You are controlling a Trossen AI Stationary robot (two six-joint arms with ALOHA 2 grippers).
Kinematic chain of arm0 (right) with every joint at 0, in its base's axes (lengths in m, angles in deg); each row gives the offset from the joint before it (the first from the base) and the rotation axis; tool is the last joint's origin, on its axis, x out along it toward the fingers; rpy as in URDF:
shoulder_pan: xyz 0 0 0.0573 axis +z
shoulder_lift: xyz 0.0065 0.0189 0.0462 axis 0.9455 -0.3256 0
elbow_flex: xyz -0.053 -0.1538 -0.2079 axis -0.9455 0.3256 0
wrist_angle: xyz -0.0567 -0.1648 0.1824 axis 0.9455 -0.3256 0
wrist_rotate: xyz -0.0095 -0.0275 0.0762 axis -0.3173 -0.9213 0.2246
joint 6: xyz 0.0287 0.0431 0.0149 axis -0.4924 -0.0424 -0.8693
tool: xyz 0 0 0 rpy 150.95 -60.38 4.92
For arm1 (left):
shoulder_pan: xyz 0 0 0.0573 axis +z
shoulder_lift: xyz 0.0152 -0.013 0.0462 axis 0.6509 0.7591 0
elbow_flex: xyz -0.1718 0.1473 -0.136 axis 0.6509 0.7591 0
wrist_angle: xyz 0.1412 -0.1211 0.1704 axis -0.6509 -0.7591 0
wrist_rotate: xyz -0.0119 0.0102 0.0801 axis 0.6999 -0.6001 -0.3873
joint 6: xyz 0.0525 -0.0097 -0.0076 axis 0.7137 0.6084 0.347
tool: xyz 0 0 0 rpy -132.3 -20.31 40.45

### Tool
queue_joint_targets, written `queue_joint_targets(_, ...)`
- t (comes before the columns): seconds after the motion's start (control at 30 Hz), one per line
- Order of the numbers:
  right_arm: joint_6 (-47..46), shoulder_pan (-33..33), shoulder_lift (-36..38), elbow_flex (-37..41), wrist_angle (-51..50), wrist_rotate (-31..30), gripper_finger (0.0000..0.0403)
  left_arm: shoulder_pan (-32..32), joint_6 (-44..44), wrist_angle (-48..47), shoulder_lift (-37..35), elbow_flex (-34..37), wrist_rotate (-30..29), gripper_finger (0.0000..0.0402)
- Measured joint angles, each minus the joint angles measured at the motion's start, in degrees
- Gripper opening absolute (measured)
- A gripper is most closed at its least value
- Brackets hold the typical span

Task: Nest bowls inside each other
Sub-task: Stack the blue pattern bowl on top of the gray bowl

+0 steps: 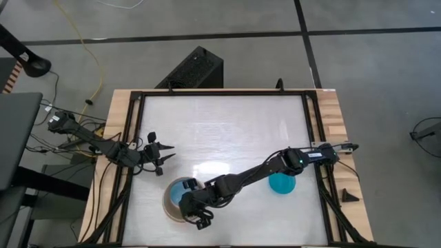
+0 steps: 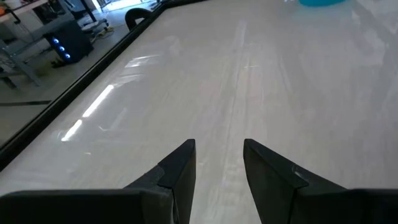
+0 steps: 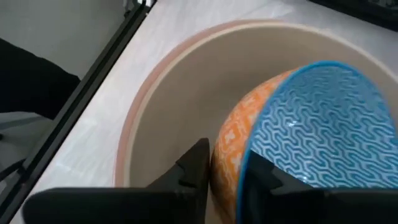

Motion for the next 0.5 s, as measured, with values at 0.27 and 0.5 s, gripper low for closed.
queue_joint_targets(0.27,-1.03,0.0,0.1,-0.07,-0.08,-0.01,0.0134,0.02,-0.01,-0.02,0.01,0.0,0.02,0.0125)
queue_joint_targets(0.5,-1.51,-0.04,0.1,-0.33,-0.25,-0.01,0.0192,0.02,-0.01,-0.02,0.0,0.0,0.0,0.0125)
